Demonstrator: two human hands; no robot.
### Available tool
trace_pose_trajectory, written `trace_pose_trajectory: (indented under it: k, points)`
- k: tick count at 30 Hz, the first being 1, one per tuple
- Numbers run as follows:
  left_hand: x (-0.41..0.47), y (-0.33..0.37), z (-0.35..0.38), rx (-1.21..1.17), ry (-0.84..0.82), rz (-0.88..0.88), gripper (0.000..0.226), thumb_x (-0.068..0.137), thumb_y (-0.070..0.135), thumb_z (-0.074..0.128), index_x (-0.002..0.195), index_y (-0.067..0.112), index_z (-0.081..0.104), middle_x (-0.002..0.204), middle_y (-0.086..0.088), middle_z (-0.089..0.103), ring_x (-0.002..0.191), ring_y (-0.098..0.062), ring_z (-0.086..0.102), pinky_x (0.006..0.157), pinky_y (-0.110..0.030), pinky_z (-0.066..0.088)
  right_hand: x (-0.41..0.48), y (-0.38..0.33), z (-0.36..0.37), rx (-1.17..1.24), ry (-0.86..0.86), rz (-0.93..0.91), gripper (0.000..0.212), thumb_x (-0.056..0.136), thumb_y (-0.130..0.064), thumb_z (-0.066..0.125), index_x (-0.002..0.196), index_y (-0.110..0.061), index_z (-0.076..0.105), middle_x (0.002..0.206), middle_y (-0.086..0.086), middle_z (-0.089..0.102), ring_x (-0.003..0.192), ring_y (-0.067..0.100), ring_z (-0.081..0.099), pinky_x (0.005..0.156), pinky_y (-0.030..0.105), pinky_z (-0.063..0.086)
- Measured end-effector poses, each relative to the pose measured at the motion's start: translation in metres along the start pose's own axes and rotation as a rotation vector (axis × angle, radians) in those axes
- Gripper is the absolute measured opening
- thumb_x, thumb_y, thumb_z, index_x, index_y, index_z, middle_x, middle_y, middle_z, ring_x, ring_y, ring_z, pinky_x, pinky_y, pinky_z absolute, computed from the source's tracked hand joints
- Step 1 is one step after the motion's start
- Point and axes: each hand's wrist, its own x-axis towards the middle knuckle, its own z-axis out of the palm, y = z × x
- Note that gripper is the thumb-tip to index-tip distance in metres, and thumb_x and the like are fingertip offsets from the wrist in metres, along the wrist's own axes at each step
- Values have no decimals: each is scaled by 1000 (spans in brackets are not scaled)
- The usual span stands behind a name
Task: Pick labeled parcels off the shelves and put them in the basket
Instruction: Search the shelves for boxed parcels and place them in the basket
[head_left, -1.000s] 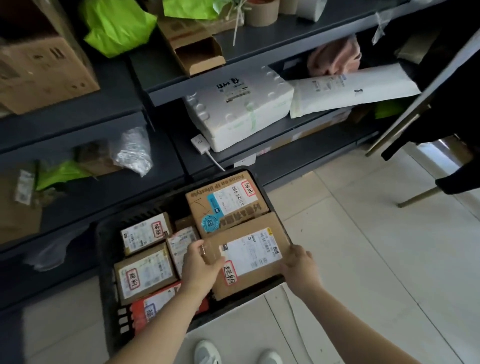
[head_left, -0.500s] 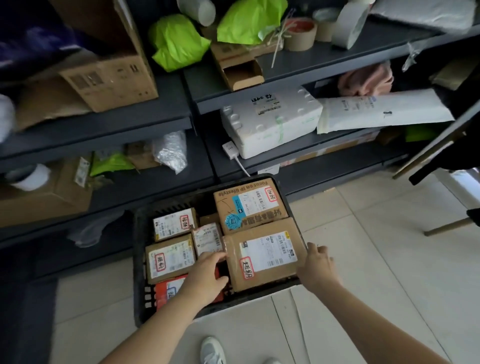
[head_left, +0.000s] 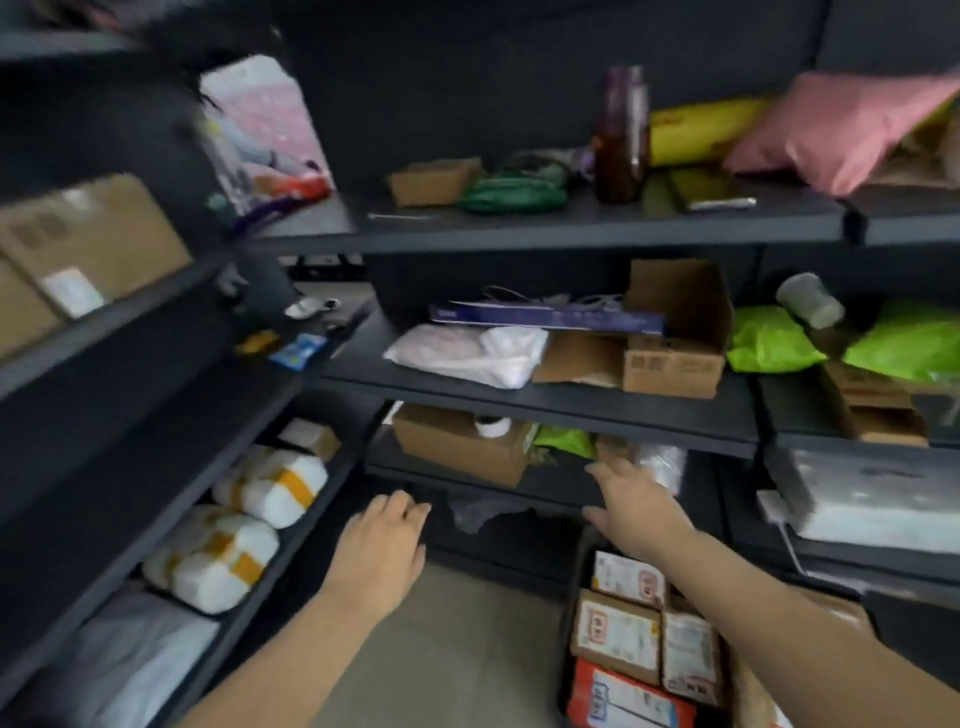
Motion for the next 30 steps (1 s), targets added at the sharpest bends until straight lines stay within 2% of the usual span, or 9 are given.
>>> trace_pose_trajectory:
  k: [3, 6, 10, 13, 16, 18, 20, 27, 30]
  points:
    - [-29, -71, -26, 41, 42, -111, 49, 55, 35, 84, 100, 21, 72, 86, 4, 62, 73, -17, 62, 50, -29, 51, 20, -87, -29, -47, 41, -181, 55, 94, -36, 51, 142, -17, 32, 136, 8, 40, 125, 30, 39, 98, 39, 42]
    - [-62, -136, -42, 82, 76, -207, 48, 43, 35, 89, 85, 21, 72, 75, 3, 60, 64, -18, 61, 43, -29, 47, 32, -168, -43, -67, 49, -307, 58, 94, -35, 50, 145, -21, 28, 136, 5, 39, 126, 29, 38, 100, 41, 40]
    - [-102, -215, -49, 110, 67, -327, 48, 41, 36, 89, 84, 22, 71, 73, 6, 56, 60, -17, 58, 39, -29, 45, 42, -261, -47, -76, 63, -398, 55, 92, -35, 52, 142, -19, 33, 134, 5, 41, 124, 28, 40, 99, 40, 41]
    - [-123, -266, -52, 111, 83, -407, 51, 42, 37, 89, 88, 23, 72, 73, 6, 56, 60, -16, 57, 38, -29, 44, 47, -314, -44, -88, 58, -457, 58, 92, -34, 53, 144, -21, 30, 136, 5, 41, 125, 29, 39, 100, 38, 40]
    - [-138, -300, -59, 69, 61, -499, 51, 60, 38, 83, 107, 21, 70, 88, 4, 60, 75, -18, 61, 50, -31, 51, 53, -355, -41, -100, 67, -501, 63, 93, -35, 52, 147, -22, 23, 137, 5, 40, 126, 29, 39, 100, 37, 40]
    - [-144, -314, -58, 18, 74, -541, 51, 85, 40, 61, 132, 23, 51, 115, 3, 55, 103, -18, 55, 74, -32, 51, 57, -376, -39, -104, 70, -517, 65, 93, -35, 53, 148, -23, 20, 138, 5, 40, 127, 27, 39, 100, 35, 40]
    - [-147, -326, -54, 29, 122, -547, 51, 94, 40, 47, 142, 25, 36, 128, 4, 46, 115, -17, 46, 86, -31, 45, 62, -393, -36, -116, 70, -530, 66, 93, -35, 53, 148, -23, 19, 139, 4, 41, 127, 26, 40, 99, 34, 40]
    - [-135, -351, -29, 14, 154, -535, 51, 97, 39, 42, 144, 24, 32, 130, 4, 45, 117, -16, 44, 90, -29, 43, 97, -419, -14, -157, 13, -537, 62, 94, -35, 52, 147, -20, 22, 140, 5, 39, 129, 26, 37, 101, 35, 39]
    - [-114, -354, -13, 1, 139, -505, 50, 92, 37, 51, 139, 21, 43, 121, 2, 52, 110, -19, 51, 83, -31, 46, 120, -419, -2, -157, -13, -530, 63, 93, -35, 53, 147, -20, 22, 140, 5, 38, 128, 25, 38, 102, 35, 39]
